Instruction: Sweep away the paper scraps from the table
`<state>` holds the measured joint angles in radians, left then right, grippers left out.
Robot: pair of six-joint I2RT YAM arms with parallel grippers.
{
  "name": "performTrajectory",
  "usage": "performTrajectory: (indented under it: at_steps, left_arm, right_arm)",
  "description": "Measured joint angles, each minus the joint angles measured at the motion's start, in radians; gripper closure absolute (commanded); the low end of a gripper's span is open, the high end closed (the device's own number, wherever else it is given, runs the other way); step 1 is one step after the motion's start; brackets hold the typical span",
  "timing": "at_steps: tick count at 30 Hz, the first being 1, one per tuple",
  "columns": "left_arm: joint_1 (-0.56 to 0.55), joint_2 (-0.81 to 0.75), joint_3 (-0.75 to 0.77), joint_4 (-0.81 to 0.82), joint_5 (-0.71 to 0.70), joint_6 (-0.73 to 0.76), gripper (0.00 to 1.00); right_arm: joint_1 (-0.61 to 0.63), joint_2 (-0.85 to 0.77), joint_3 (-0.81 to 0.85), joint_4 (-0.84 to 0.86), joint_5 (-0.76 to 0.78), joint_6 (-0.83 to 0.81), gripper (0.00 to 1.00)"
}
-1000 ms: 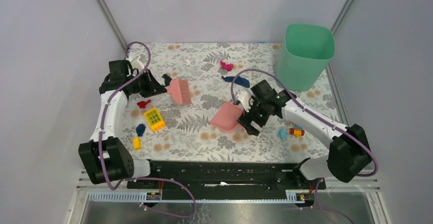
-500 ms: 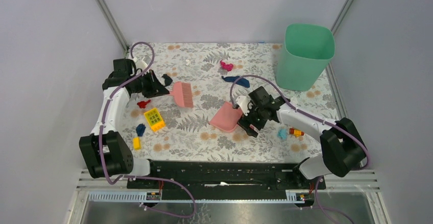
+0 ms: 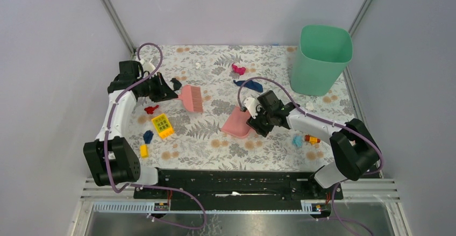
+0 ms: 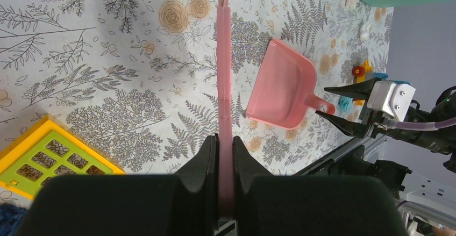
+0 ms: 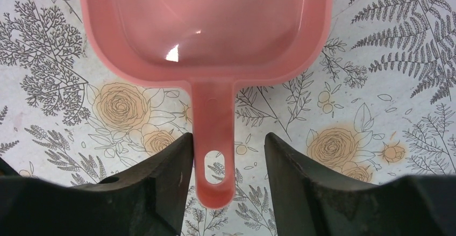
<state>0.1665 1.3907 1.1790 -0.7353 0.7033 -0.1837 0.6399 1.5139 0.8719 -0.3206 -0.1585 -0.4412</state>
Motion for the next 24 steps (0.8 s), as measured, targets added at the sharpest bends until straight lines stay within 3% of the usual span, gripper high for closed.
performTrajectory:
  at_steps: [11,24]
  left_arm:
    - [0.000,0.000,0.000,0.000,0.000,0.002,1.00]
    - [-0.001,0.023,0.058,-0.048,-0.029,0.043,1.00]
  right_arm:
    - [0.003,0.016,-0.023,0.016,0.000,-0.002,0.44]
    - [0.003,0.010,0.015,-0.079,0.016,-0.010,0.91]
